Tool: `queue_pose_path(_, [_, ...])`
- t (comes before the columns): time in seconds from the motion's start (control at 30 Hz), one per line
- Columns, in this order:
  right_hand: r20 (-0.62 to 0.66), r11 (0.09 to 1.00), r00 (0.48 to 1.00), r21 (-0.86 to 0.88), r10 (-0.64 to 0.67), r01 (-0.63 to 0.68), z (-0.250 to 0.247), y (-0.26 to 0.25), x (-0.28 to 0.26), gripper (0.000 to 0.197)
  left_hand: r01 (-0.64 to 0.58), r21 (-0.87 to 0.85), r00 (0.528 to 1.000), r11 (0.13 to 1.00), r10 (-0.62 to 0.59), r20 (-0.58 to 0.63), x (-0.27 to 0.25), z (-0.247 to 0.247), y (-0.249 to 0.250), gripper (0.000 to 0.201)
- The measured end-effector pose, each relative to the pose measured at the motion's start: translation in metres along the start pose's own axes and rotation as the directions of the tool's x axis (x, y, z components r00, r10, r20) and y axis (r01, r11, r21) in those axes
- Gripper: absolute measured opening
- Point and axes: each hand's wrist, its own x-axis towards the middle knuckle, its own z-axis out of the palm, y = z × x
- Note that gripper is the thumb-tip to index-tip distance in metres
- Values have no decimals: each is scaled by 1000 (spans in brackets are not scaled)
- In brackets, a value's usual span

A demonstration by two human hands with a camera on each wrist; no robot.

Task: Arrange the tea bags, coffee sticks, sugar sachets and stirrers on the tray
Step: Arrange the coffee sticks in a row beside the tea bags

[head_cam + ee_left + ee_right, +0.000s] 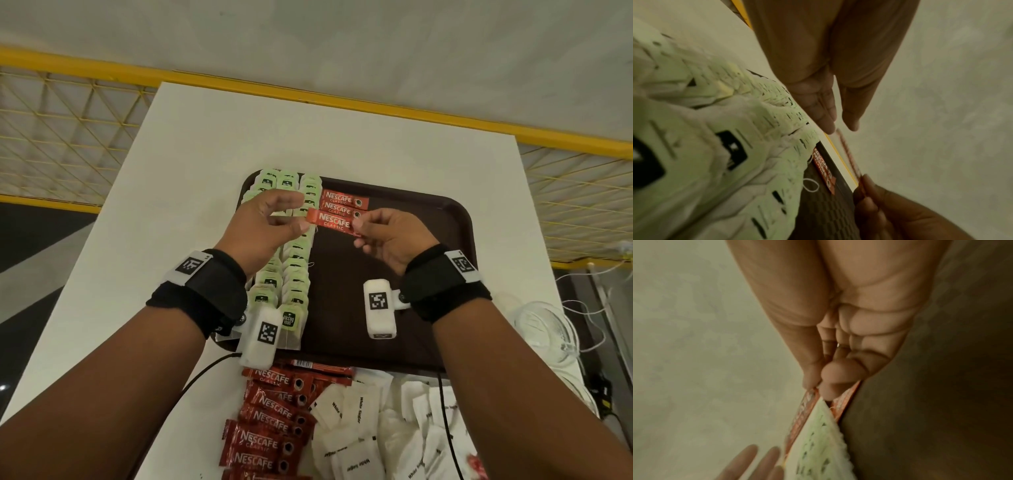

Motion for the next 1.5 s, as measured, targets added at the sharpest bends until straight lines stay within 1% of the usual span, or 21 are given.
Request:
queue_pose_path(0.07, [-98,994,995,-111,-19,8,-5,5,3,14,-3,12,999,1000,4,-43,-2,-4,-3,38])
queue_pose_path(0.13, [-191,970,982,-240,-10,-37,-8,10,9,14,-3,16,997,1000,4,-71,-6,-9,-4,35])
queue_pose_path(0.2, [-267,939,964,-334,-8,-84,-9,14,17,13,-1,34,997,999,4,-82,-11,-12,-4,33])
queue_pose_path(0.43, [-352,840,932,-529,-90,-119,5,12,43,24,-13,53,994,998,19,-104,-20,-23,-5,32])
queue_pose_path(0.57, [-364,783,924,-606,-119,-138,10,7,49,27,-16,57,993,998,23,-120,-26,-28,-7,31])
queue_pose_path(0.63, [-373,776,918,-616,-135,-136,10,6,47,30,-12,65,993,998,19,-117,-30,-31,-8,29])
queue_pose_path(0.7, [-383,769,908,-628,-172,-119,8,9,41,35,-5,76,994,997,13,-109,-36,-34,-8,27])
queue_pose_path(0.77, [-384,748,899,-656,-212,-103,7,10,28,37,1,106,996,994,8,-86,-45,-36,-5,24])
queue_pose_path(0.83, [-341,694,912,-714,-227,-94,11,9,6,35,19,149,1000,989,-15,-27,-55,-38,-3,21])
queue_pose_path(0.9, [-259,642,940,-764,-223,-58,17,10,-24,29,29,227,998,973,-42,54,-68,-39,-1,18])
queue_pose_path(0.93, [-206,626,952,-780,-226,-21,20,13,-42,26,21,275,994,961,-51,100,-76,-40,-1,17])
queue_pose_path(1.0, [-89,590,968,-805,-233,68,26,23,-79,21,-32,393,979,919,-51,199,-95,-42,-4,14])
queue_pose_path(1.03, [-31,563,976,-821,-215,98,30,29,-96,17,-71,459,967,885,-51,249,-105,-43,-7,13])
queue_pose_path(1.1, [72,483,986,-864,-153,138,37,46,-123,12,-152,571,939,807,-64,339,-125,-44,-14,11])
queue_pose_path(1.17, [124,404,988,-903,-88,149,44,61,-141,6,-233,641,901,732,-85,425,-141,-45,-22,15])
queue_pose_path(1.2, [138,363,988,-919,-72,154,46,68,-148,4,-278,668,882,690,-93,463,-148,-45,-26,18])
queue_pose_path(1.23, [134,316,989,-937,-61,147,50,73,-152,8,-321,688,865,651,-94,493,-153,-44,-28,21])
queue_pose_path(1.33, [106,196,989,-973,-105,125,55,87,-157,21,-412,705,837,577,-65,543,-161,-41,-35,27])
queue_pose_path(1.4, [91,170,985,-979,-145,115,58,94,-157,22,-445,727,833,523,-55,550,-163,-37,-41,30])
queue_pose_path(1.5, [77,140,979,-985,-187,104,65,102,-157,20,-458,770,841,444,-65,538,-164,-33,-51,35])
